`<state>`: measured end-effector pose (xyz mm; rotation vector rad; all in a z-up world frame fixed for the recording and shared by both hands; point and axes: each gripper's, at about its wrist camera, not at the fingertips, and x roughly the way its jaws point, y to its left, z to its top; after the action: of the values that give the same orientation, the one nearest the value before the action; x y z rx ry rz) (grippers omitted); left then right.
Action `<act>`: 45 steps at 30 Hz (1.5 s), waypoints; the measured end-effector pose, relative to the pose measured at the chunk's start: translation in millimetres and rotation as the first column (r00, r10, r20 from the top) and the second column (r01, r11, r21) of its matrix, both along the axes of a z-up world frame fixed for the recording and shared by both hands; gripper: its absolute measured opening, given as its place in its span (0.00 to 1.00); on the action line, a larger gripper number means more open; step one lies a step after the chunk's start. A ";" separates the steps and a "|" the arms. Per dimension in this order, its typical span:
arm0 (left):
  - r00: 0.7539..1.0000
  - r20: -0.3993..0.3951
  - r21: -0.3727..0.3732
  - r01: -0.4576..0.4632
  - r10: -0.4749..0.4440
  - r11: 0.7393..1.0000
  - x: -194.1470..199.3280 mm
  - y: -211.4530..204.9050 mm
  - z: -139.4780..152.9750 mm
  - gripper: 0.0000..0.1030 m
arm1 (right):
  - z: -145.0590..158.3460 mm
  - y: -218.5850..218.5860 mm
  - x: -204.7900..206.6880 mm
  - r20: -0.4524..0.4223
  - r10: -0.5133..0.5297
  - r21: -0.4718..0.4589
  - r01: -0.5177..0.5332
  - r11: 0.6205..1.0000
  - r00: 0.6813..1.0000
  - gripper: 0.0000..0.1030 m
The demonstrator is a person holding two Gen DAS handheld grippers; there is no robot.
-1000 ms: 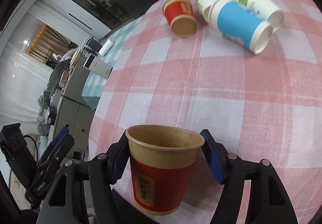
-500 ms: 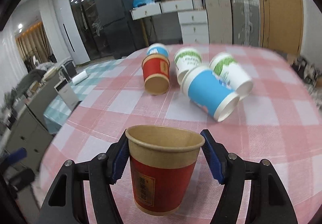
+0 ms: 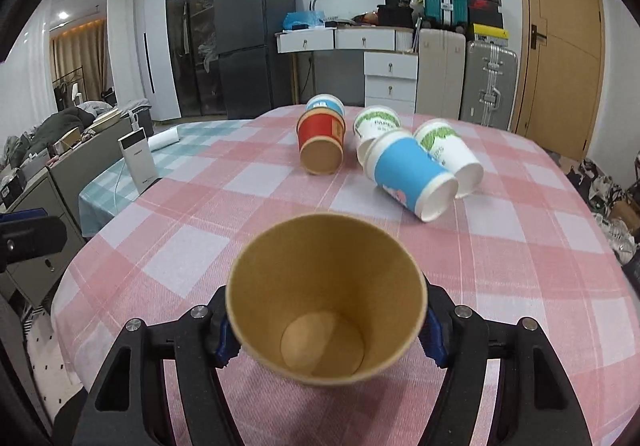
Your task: Flip cup upright
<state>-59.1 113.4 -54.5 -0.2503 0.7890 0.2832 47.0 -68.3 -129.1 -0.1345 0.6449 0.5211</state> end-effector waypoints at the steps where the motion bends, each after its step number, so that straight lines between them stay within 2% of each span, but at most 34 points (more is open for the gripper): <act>1: 1.000 0.001 0.003 0.000 0.000 1.000 -0.6 -1.1 0.7 0.99 | -0.5 -2.3 -1.2 -0.008 -0.003 0.001 0.003 1.000 1.000 0.73; 3: 1.000 0.000 0.009 0.001 -0.001 1.000 -2.3 -4.7 2.9 0.99 | -0.2 -5.0 -2.9 -0.019 -0.002 0.006 0.002 1.000 1.000 0.84; 7: 1.000 0.000 0.010 0.005 -0.005 1.000 -3.4 -9.1 5.9 0.99 | 3.8 -7.4 -9.8 -0.018 0.019 0.001 -0.019 1.000 1.000 0.87; 9: 1.000 0.001 0.009 0.006 -0.006 1.000 -3.4 -10.2 6.7 0.99 | 5.4 -8.7 -12.3 -0.028 0.019 -0.017 -0.020 1.000 0.999 0.93; 13: 1.000 -0.001 0.010 0.012 -0.012 1.000 -1.3 -15.1 9.3 0.99 | 2.8 -18.1 -16.4 -0.087 0.019 -0.026 -0.022 0.999 0.996 0.93; 18: 0.999 -0.004 0.013 0.035 -0.035 0.999 6.6 -25.6 10.7 0.99 | -0.2 -44.5 -31.2 -0.161 0.004 0.006 -0.003 1.000 0.987 0.93; 24: 0.996 0.020 0.027 0.089 -0.090 0.996 19.6 -49.5 16.9 0.99 | 34.4 -79.2 -48.9 -0.121 -0.013 0.100 0.025 0.995 0.993 0.93; 34: 0.983 0.057 0.067 0.171 -0.175 0.983 39.7 -88.5 35.0 0.99 | 94.2 -97.0 -48.5 -0.056 -0.084 0.144 0.091 0.985 0.995 0.93; 40: 0.981 0.057 0.076 0.183 -0.187 0.980 46.8 -99.5 39.7 0.99 | 114.1 -97.8 -54.6 -0.032 -0.089 0.146 0.092 0.985 0.996 0.93; 45: 0.980 0.054 0.074 0.185 -0.189 0.980 45.7 -102.5 35.7 0.99 | 113.6 -96.3 -57.1 -0.040 -0.080 0.143 0.085 0.986 0.996 0.93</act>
<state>-13.4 10.9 -18.7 -0.1182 0.7351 0.1239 -10.1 -164.7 -15.5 0.0382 0.6404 0.4893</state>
